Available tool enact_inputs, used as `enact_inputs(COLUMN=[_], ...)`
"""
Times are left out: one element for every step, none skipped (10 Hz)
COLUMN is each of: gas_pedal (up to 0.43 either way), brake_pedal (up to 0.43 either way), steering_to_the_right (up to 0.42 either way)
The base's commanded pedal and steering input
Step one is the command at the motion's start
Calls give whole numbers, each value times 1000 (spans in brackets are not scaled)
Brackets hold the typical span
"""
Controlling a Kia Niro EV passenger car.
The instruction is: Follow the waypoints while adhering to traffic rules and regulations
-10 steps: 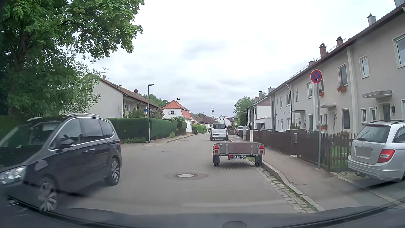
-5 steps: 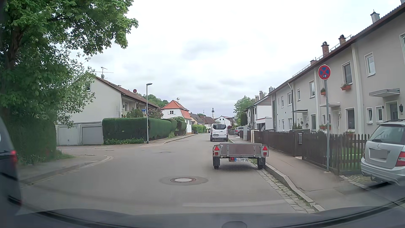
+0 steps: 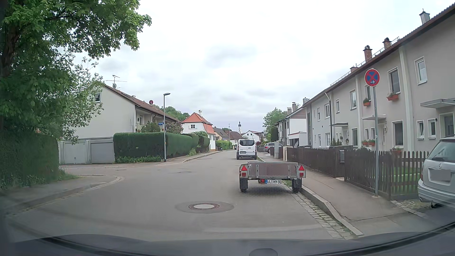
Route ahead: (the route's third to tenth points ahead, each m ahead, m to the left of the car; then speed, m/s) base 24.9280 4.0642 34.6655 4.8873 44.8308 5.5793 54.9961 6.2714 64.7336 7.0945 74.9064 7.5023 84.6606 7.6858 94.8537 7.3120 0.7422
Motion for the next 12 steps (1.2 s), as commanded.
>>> enact_inputs(gas_pedal=[0,0,0,0,0,0,98,118,118,118,110,110], brake_pedal=[0,0,0,0,0,0,0,0,0,0,0,0], steering_to_the_right=[-58,-75,-94,-116,-149,-191,-226,-255,-281,-299,-320,-337])
